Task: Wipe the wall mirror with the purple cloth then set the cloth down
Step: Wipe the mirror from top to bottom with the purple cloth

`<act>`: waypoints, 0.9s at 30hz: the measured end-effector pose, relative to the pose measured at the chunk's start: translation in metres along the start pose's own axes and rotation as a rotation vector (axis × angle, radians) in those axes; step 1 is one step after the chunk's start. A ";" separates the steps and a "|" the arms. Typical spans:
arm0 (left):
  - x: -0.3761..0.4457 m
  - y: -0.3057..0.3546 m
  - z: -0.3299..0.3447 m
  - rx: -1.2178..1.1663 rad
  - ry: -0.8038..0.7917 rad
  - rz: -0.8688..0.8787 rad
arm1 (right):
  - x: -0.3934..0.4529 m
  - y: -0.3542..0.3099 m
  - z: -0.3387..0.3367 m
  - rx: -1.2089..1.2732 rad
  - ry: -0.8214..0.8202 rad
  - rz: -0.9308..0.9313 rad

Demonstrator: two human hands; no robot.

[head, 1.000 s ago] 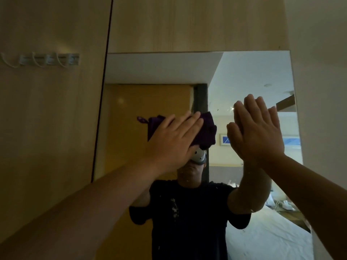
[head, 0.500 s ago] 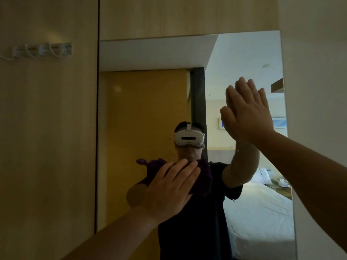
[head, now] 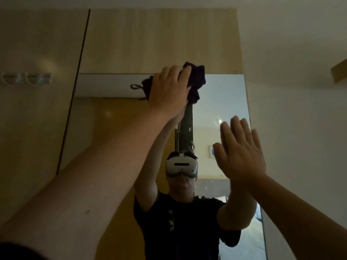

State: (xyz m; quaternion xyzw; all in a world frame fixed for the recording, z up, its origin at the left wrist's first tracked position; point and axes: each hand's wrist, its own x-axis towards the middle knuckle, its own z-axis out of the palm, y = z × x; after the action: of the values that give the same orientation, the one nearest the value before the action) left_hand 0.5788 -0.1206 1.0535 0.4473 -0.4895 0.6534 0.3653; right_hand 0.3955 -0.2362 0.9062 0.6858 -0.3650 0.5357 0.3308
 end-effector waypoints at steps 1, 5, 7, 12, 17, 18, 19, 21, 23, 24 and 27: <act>0.017 0.002 0.005 0.042 -0.050 0.000 | 0.000 0.000 0.001 0.005 0.006 -0.003; 0.027 0.007 0.029 0.093 -0.119 -0.024 | 0.000 0.002 0.005 0.022 0.045 -0.023; 0.013 0.008 0.033 0.075 -0.082 0.026 | 0.000 0.002 0.005 0.032 0.059 -0.026; -0.042 0.009 0.025 -0.041 -0.122 0.175 | -0.002 0.003 0.003 0.063 0.086 -0.035; -0.105 0.014 0.010 -0.067 -0.168 0.194 | -0.004 0.002 0.002 0.100 0.103 -0.038; -0.117 0.015 0.006 -0.066 -0.179 0.197 | -0.004 0.003 0.002 0.102 0.103 -0.043; -0.132 0.018 0.002 -0.064 -0.193 0.207 | -0.004 0.003 0.001 0.103 0.103 -0.047; -0.163 0.025 -0.005 -0.067 -0.221 0.247 | -0.005 0.005 0.002 0.110 0.101 -0.054; -0.200 0.033 -0.011 -0.085 -0.241 0.276 | -0.005 0.005 0.003 0.113 0.095 -0.054; -0.218 0.038 -0.014 -0.096 -0.242 0.290 | -0.005 0.005 0.003 0.107 0.093 -0.051; -0.261 0.049 -0.020 -0.096 -0.261 0.330 | -0.004 0.003 0.004 0.085 0.079 -0.043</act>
State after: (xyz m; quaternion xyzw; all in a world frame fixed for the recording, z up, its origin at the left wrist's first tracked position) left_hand 0.6159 -0.1240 0.7898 0.4239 -0.6297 0.6170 0.2076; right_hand 0.3942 -0.2402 0.9018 0.6855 -0.3137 0.5700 0.3269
